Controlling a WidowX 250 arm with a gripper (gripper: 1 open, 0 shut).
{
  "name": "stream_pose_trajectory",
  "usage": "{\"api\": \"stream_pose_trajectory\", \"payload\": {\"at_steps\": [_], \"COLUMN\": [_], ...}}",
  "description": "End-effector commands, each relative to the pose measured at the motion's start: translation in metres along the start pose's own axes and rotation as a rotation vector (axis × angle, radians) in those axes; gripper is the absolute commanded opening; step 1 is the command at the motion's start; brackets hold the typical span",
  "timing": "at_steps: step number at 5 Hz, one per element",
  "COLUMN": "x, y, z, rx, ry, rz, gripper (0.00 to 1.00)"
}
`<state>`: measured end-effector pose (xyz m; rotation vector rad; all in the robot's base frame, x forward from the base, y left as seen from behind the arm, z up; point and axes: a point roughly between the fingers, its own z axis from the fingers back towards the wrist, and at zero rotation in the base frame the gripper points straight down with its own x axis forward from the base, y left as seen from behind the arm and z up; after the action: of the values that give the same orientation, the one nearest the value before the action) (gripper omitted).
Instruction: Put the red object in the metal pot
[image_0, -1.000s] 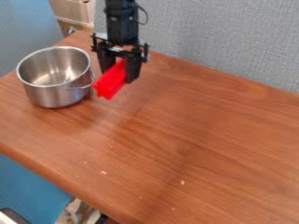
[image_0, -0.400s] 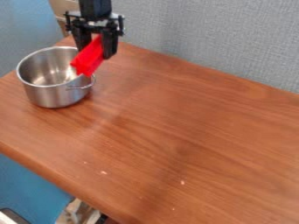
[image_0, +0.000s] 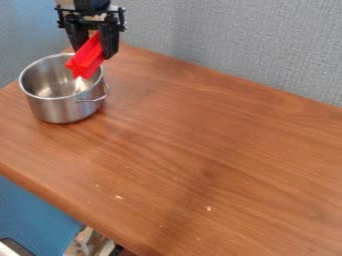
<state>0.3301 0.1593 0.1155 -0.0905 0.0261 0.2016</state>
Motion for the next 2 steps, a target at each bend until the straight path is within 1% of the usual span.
{"api": "stream_pose_trajectory", "payload": {"at_steps": [1, 2], "x": [0.0016, 0.0004], "y": [0.0140, 0.0238], "z": [0.0352, 0.0327], "rx": [0.035, 0.043], "ry": [-0.106, -0.108], "rz": [0.041, 0.081], "gripper": [0.00, 0.00]}}
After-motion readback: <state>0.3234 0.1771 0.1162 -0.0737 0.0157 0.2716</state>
